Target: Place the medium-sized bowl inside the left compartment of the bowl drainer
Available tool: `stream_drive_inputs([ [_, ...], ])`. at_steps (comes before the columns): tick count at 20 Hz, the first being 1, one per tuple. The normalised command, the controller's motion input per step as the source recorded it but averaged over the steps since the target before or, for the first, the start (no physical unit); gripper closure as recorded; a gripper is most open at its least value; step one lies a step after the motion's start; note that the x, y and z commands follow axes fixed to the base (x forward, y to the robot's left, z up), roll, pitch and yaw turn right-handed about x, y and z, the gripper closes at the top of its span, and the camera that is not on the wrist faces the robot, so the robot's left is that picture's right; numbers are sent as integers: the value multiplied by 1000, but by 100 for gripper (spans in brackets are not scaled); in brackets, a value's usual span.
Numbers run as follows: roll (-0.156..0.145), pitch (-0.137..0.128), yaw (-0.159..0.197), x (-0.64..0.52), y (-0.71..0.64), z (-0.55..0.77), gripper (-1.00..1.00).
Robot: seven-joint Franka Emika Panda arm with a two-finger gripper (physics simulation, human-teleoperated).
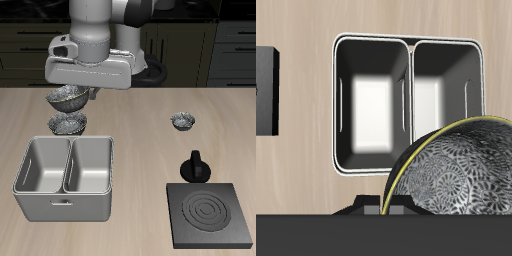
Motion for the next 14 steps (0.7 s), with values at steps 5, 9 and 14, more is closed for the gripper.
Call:
stream_drive_inputs([
  [5,-22,-2,17,387,37,-6,100],
  [9,14,25,-16,260,145,-58,100],
  [14,-24,-4,14,238,60,-36,100],
])
